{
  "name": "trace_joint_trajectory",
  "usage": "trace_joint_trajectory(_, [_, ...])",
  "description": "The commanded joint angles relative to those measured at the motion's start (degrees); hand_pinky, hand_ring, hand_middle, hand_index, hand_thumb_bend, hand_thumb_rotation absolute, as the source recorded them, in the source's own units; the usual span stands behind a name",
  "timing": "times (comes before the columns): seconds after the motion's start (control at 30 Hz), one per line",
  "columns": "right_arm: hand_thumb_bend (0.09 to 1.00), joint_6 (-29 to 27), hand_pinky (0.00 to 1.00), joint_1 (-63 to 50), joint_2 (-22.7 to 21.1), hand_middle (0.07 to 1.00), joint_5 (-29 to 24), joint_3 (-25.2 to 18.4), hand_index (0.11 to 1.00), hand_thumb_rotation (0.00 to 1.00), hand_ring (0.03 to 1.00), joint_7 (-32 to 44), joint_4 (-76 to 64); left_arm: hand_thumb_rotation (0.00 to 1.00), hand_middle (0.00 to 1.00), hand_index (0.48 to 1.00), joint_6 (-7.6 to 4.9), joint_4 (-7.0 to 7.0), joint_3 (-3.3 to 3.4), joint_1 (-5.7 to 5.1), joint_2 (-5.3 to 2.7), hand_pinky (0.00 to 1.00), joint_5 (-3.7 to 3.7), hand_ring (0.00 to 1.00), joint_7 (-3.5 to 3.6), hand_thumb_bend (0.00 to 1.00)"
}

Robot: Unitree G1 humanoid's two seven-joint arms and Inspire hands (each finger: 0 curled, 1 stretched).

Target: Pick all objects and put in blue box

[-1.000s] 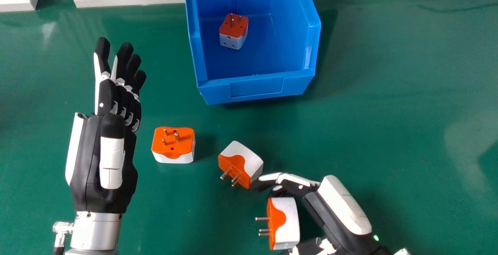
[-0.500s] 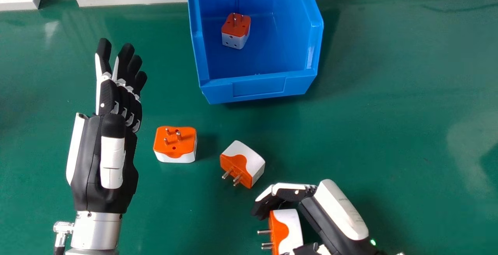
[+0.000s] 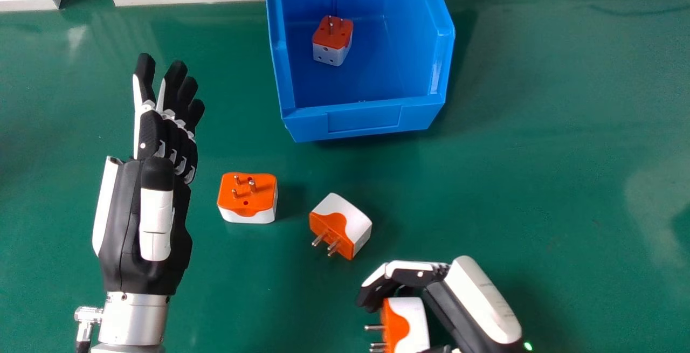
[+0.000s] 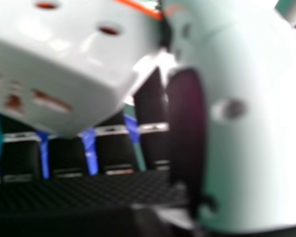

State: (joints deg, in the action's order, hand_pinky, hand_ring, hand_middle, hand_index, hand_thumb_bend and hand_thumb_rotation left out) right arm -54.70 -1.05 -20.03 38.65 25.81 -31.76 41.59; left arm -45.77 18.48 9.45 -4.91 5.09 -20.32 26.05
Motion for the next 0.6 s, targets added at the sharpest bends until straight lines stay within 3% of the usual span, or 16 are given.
trace_joint_trajectory(0.0, [0.522,-1.3,0.38,-0.7,-0.7,0.498,-1.3,-1.4,0.528,0.0,0.408,0.6,-2.3,0.92,1.0,1.0,-0.65,-1.48,-0.11,0.06,0.11,1.0,0.16,1.0,0.24,0.9])
trace_joint_trajectory(0.3, [0.517,-4.7,0.38,-2.7,-2.2,0.498,-7.1,-5.9,0.53,0.0,0.397,6.0,-7.6,0.92,1.0,1.0,-0.85,-1.38,-0.21,0.0,-0.04,1.0,0.37,1.0,0.17,0.9])
trace_joint_trajectory(0.57, [0.516,-5.9,0.4,-3.9,-2.5,0.494,-12.1,-9.7,0.528,0.0,0.403,11.6,-11.7,0.92,1.0,1.0,-0.89,-1.61,-0.44,-0.27,-0.32,1.0,1.15,1.0,-0.4,0.91])
